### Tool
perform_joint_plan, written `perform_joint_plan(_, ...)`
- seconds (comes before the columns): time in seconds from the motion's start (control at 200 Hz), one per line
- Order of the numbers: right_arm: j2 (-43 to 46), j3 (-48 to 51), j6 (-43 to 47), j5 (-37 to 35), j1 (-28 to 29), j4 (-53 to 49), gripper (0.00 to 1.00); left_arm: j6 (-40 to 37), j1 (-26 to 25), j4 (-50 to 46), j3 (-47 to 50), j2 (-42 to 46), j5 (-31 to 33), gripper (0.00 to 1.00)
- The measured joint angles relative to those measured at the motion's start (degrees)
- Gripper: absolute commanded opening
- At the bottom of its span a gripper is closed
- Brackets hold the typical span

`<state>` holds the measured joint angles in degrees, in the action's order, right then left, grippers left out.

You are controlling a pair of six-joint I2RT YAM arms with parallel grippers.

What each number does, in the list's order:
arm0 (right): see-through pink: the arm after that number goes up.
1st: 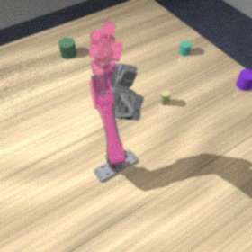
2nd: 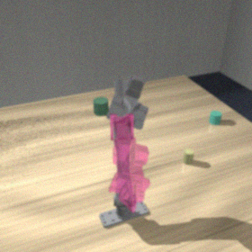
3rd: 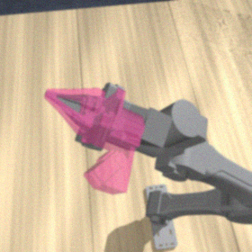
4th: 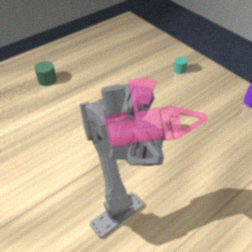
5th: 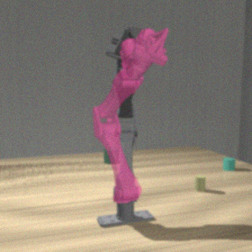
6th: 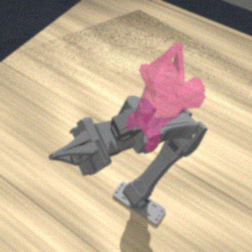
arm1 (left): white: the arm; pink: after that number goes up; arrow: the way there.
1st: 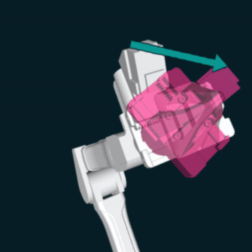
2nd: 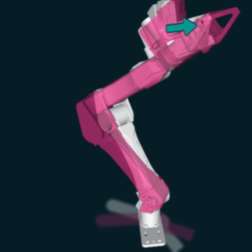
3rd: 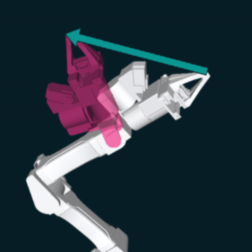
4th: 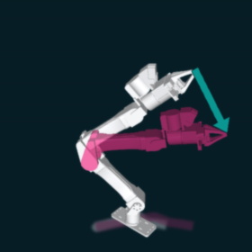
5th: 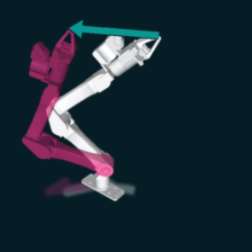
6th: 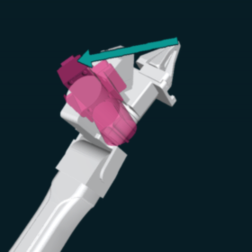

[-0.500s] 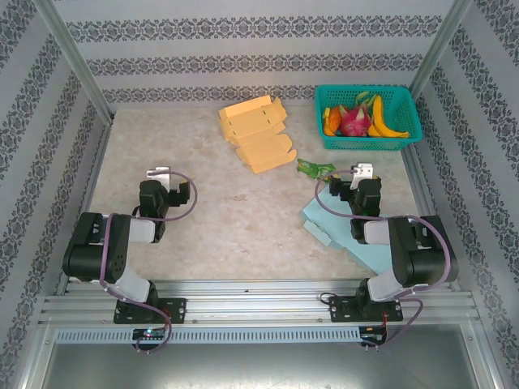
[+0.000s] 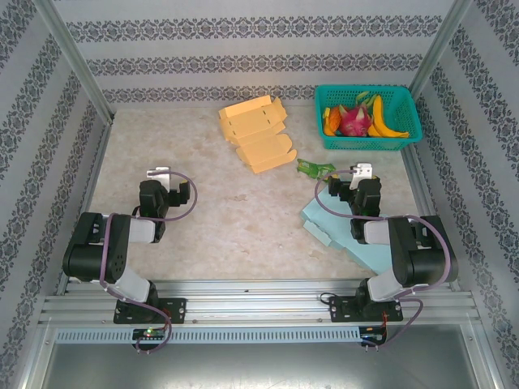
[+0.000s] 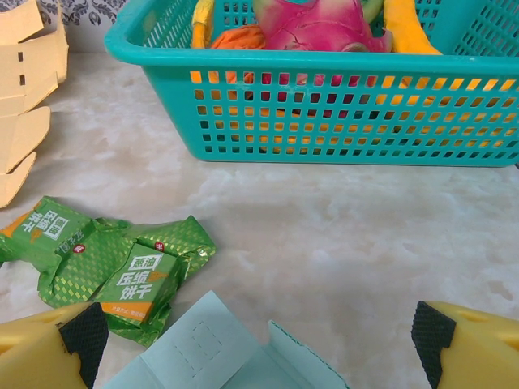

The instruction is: Fold the paper box

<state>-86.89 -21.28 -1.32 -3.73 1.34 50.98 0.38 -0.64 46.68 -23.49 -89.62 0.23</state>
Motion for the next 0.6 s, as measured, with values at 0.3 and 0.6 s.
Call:
perform_joint_plan(0.3,0.0,0.0,0.0,0.4,-0.1,0.0,0.98,0.0,0.0,0.0,0.0,0.0,0.0,1.00)
perform_joint_plan(0.6,0.0,0.0,0.0,0.4,-0.1,0.0,0.98,0.0,0.0,0.0,0.0,0.0,-0.1,1.00)
